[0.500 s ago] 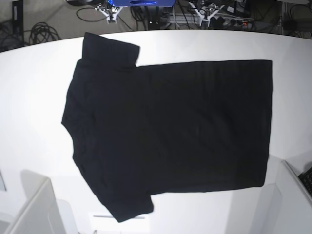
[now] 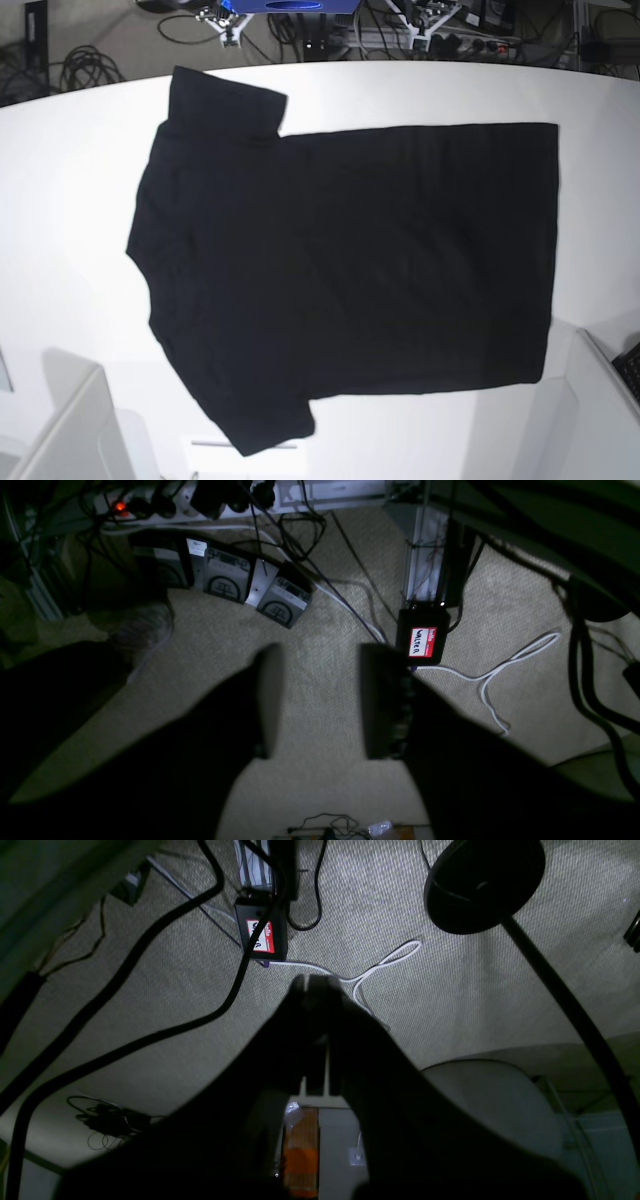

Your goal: Fold the T-shirt properly

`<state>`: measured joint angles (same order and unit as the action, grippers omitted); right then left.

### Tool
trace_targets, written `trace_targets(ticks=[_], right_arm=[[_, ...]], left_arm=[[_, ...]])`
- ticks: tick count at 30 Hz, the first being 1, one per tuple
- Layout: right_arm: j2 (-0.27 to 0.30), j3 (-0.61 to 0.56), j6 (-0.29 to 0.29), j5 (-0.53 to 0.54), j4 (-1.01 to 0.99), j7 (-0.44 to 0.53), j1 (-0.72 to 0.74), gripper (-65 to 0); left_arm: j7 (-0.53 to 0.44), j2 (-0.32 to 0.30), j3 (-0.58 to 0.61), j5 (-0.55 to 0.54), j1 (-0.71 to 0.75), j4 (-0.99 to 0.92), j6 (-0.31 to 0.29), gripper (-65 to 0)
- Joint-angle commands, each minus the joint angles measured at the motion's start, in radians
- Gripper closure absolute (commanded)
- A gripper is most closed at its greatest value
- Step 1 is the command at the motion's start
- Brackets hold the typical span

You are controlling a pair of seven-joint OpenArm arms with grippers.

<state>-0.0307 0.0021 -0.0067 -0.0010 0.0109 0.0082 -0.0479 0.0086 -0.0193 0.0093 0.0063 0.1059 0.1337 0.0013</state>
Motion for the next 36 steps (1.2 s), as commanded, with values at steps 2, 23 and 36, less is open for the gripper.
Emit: trace_targets(ticks=[2,23,36], right_arm=[[-0.001,-0.001,0.004,0.002,-0.001,-0.001,-0.004,0.0],[-0.001,-0.004,0.004,-0.003,0.090,-0.003,-0.079,0.0],[0.018,0.003,0.004,0.003,0.564,-0.058,-0.396,0.0]], left_arm=[[0.000,0.000,0.001,-0.001,0.007,-0.001,0.006,-20.9],[-0.011,-0.044,0.002,0.004,0.156,0.122,0.006,0.0],[-0.011,-0.103,0.002,-0.004,0.435,0.530,0.006,0.0]])
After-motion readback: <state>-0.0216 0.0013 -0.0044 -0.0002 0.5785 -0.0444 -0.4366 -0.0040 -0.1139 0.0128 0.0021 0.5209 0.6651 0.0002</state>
